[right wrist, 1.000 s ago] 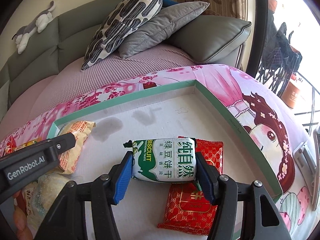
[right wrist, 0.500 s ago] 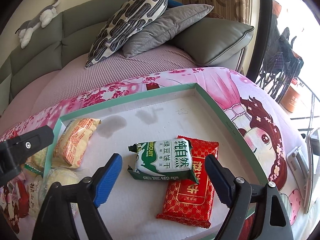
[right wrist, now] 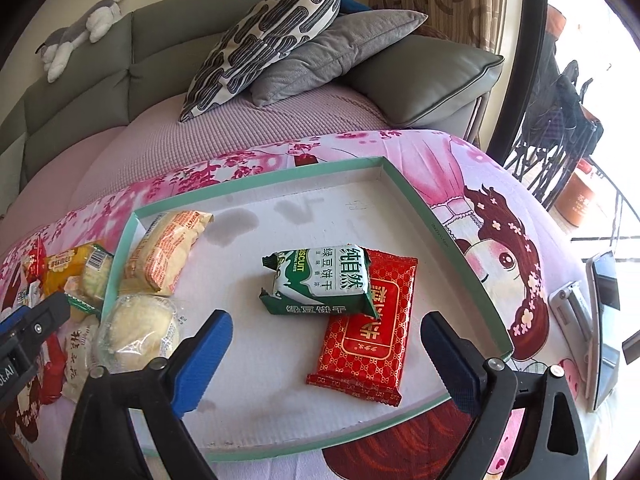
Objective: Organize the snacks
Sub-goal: 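Open both tools to release the packs and lift away, then move both tools back over the remaining snack pile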
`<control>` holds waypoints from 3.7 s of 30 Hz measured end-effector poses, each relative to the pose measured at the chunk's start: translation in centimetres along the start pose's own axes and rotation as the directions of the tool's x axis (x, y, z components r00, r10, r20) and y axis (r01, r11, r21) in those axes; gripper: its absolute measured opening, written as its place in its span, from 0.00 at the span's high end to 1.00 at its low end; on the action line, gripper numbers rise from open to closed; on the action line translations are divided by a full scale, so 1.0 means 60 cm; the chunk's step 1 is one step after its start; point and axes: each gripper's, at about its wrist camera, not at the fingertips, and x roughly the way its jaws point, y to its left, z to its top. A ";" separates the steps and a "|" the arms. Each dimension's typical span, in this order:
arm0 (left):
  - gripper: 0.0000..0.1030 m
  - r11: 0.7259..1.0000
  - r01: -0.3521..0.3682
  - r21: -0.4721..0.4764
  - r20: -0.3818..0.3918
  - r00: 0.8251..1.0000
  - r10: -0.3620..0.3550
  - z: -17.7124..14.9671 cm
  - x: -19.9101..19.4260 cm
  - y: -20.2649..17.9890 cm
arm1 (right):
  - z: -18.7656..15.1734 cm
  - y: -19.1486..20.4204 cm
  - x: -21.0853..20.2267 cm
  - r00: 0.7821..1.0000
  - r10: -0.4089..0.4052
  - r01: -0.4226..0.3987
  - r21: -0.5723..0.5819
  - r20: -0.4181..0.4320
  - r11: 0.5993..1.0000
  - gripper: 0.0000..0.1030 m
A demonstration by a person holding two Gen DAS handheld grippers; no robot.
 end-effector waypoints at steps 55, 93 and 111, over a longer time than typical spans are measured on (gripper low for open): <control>0.02 0.947 -0.278 -0.159 0.016 0.959 0.284 -0.017 -0.044 0.212 | -0.023 0.115 -0.069 0.963 0.223 -0.210 -0.095 0.151 0.973 0.00; 0.02 0.924 -0.001 -0.381 -0.035 0.999 -0.014 -0.035 0.021 0.245 | -0.058 0.248 -0.066 0.959 0.256 -0.219 -0.252 0.123 0.942 0.00; 0.02 0.941 -0.004 -0.340 -0.147 0.988 -0.049 -0.045 0.076 0.219 | -0.049 0.218 -0.057 0.970 0.205 -0.174 -0.214 0.129 0.961 0.00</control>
